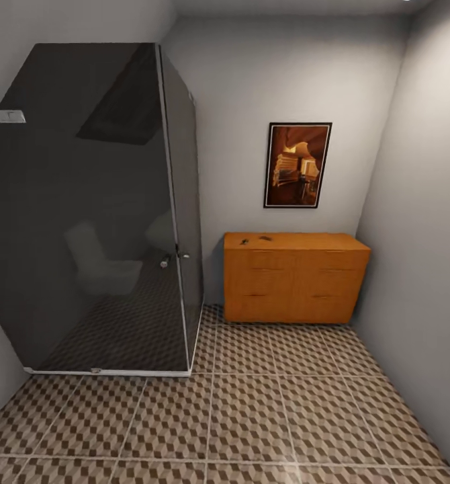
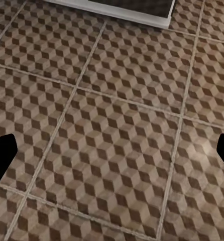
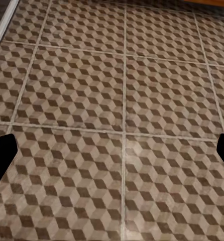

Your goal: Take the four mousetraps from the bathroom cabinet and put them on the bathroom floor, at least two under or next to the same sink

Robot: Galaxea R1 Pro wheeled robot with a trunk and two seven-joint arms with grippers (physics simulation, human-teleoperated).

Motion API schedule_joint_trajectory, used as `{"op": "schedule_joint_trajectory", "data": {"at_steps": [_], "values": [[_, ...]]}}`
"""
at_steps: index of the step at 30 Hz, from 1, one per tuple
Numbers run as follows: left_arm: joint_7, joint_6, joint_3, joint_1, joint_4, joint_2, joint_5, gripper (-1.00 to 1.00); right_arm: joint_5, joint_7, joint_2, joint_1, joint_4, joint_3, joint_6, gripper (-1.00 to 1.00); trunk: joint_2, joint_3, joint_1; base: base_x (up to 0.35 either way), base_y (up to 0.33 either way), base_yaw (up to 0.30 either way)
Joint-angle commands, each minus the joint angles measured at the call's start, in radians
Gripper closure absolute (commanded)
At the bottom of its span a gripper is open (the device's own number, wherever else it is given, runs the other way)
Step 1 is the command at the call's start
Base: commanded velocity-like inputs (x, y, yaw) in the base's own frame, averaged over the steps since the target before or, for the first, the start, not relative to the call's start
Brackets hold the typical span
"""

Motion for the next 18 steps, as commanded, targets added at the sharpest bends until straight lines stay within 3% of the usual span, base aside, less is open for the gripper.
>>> {"op": "schedule_joint_trajectory", "data": {"at_steps": [1, 13, 18], "values": [[0.002, -0.004, -0.008, -0.001, 0.004, -0.001, 0.004, -1.0, 0.011, -0.01, 0.0, -0.001, 0.003, 0.001, -0.003, -1.0, -0.001, 0.0, 0.001, 0.31, -0.18, 0.203], [0.003, -0.004, -0.009, -0.001, 0.004, -0.002, 0.004, -1.0, 0.011, -0.009, 0.0, -0.001, 0.004, 0.001, -0.003, -1.0, -0.001, 0.0, 0.001, 0.294, -0.211, 0.048], [0.003, -0.004, -0.009, -0.001, 0.004, -0.003, 0.004, -1.0, 0.011, -0.009, 0.0, -0.001, 0.004, 0.001, -0.003, -1.0, -0.001, 0.0, 0.001, 0.268, -0.231, 0.174]]}}
